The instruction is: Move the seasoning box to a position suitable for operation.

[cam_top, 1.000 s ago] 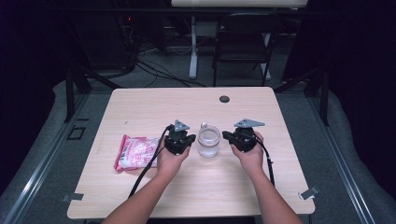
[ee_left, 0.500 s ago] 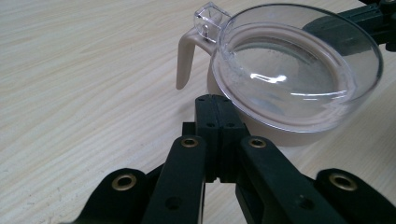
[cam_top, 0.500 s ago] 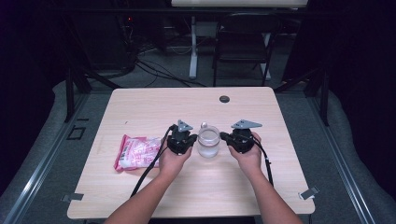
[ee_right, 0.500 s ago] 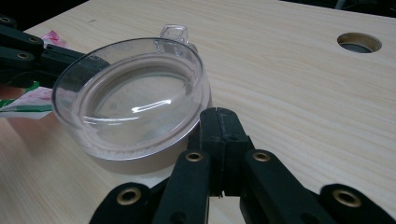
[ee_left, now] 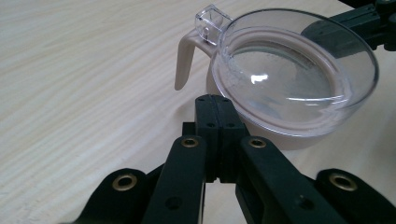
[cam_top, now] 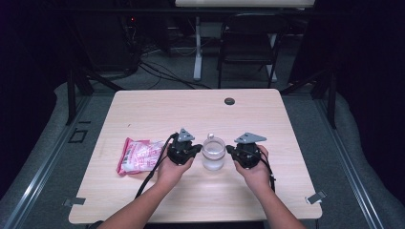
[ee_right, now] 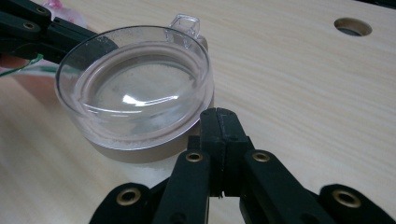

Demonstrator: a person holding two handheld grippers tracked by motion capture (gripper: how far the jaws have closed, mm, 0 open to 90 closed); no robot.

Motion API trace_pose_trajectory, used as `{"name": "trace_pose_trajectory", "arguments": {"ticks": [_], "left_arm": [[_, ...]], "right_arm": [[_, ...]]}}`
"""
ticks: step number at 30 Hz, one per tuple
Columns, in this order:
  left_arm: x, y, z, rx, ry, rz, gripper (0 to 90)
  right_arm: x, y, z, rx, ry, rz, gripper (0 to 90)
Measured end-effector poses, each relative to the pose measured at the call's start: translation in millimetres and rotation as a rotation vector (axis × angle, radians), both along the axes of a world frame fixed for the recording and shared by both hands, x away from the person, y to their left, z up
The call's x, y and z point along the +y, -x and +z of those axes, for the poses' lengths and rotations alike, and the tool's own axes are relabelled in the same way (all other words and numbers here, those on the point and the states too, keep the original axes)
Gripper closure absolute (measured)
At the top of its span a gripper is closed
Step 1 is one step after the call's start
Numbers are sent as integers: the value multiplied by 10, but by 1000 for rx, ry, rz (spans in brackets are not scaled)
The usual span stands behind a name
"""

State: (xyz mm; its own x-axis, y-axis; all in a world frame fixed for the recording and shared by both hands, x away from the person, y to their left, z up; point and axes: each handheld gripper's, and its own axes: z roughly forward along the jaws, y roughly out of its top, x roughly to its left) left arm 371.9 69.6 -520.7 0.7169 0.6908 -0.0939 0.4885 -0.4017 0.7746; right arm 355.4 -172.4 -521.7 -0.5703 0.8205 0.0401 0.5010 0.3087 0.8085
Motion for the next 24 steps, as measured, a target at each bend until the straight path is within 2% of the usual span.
{"name": "trace_pose_trajectory", "arguments": {"ticks": [1,2,6,8,10,12,13,14,15,18,22,24], "left_arm": [[-3,38,4,8,-1,-15,900],[-10,71,3,-7,-7,-25,900],[-41,188,8,-4,0,-73,900],[-79,219,3,-6,3,-95,900],[-108,230,-6,-6,12,-116,900],[-122,238,-8,-10,8,-112,900],[-121,231,-4,-6,6,-130,900],[-112,235,12,-7,-11,-138,900],[-112,235,12,-7,-11,-138,900],[-19,277,65,-39,-49,-135,881],[118,334,106,-45,-46,-121,848],[274,411,109,-40,-30,-106,840]], "right_arm": [[-3,53,10,7,4,-1,900],[-8,112,17,9,14,-5,900],[-26,376,26,2,42,-11,900],[-48,551,23,4,34,-13,900],[-57,638,25,7,33,-19,900],[-60,683,23,1,33,-28,900],[-69,719,24,7,29,-30,900],[-87,784,28,20,1,-12,900],[-82,814,26,19,-5,1,900],[-31,877,17,10,-10,37,900],[88,897,26,6,-28,109,900],[158,898,39,-2,-13,141,897]]}}
